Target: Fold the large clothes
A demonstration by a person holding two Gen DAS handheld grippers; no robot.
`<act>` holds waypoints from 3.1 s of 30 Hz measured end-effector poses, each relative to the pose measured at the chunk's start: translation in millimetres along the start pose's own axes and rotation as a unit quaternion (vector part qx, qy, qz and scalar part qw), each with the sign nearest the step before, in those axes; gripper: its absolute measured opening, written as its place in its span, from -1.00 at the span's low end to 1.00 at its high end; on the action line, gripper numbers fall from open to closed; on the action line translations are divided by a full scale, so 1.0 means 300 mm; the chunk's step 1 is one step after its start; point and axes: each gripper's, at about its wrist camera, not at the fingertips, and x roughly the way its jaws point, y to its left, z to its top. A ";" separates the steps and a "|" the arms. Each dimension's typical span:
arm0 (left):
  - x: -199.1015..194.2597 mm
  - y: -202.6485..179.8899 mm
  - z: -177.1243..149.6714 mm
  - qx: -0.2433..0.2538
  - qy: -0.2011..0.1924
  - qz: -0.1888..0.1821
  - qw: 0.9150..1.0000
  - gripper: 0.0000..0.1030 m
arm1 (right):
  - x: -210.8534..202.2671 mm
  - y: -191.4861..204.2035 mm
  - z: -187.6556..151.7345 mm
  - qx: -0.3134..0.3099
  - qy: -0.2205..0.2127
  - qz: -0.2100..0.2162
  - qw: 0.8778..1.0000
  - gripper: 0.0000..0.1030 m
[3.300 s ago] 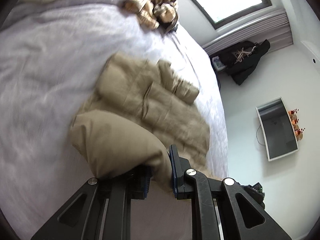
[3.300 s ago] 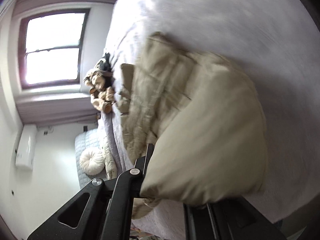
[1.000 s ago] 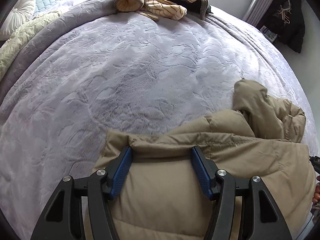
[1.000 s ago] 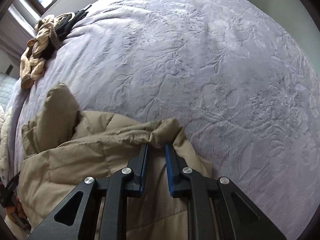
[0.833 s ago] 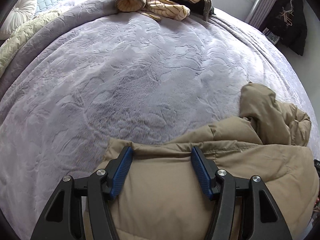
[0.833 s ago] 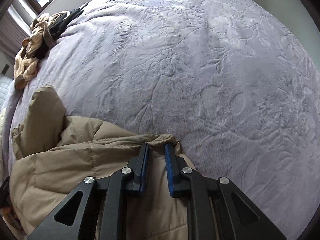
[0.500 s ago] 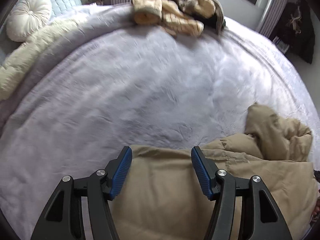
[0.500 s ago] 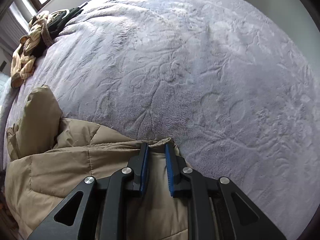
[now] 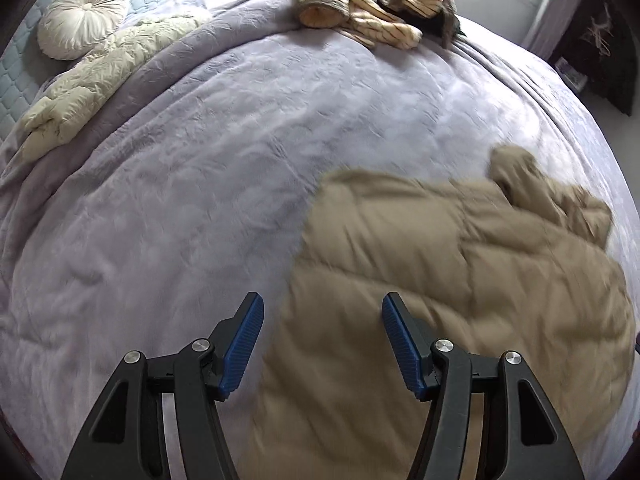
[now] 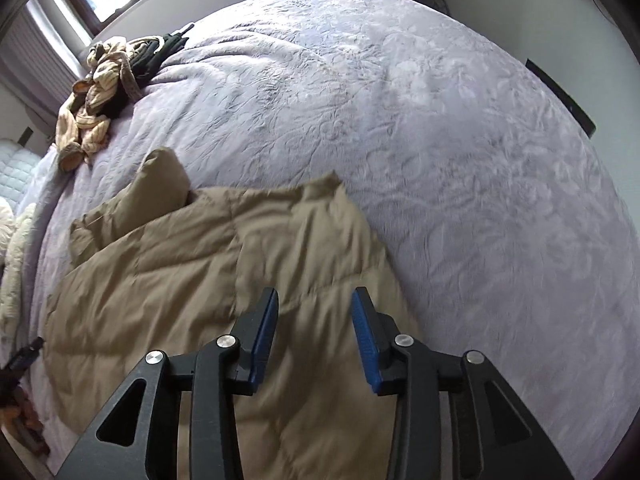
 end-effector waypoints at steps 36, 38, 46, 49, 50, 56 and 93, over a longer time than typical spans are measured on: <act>-0.103 -0.014 -0.402 -0.021 0.088 -0.066 0.994 1.00 | -0.103 -0.008 -0.503 0.137 0.082 0.119 0.980 0.70; -0.087 0.015 -0.414 -0.051 0.092 -0.083 0.991 1.00 | -0.087 -0.038 -0.512 0.169 0.083 0.136 0.973 0.70; 0.023 0.112 -0.437 -0.171 0.098 -0.216 0.956 1.00 | -0.016 -0.139 -0.521 0.259 0.066 0.191 0.944 0.70; 0.059 0.116 -0.431 -0.183 0.092 -0.241 0.949 1.00 | 0.030 -0.169 -0.519 0.283 0.065 0.218 0.932 0.70; 0.069 0.115 -0.427 -0.184 0.088 -0.248 0.947 1.00 | 0.045 -0.177 -0.519 0.290 0.064 0.227 0.928 0.70; 0.149 0.107 -0.395 -0.195 0.063 -0.264 0.943 1.00 | 0.145 -0.196 -0.510 0.312 0.060 0.277 0.907 0.70; -0.163 0.052 -0.408 -0.153 -0.005 -0.346 0.925 -0.59 | 0.136 -0.253 -0.519 0.290 0.101 0.406 0.861 -0.51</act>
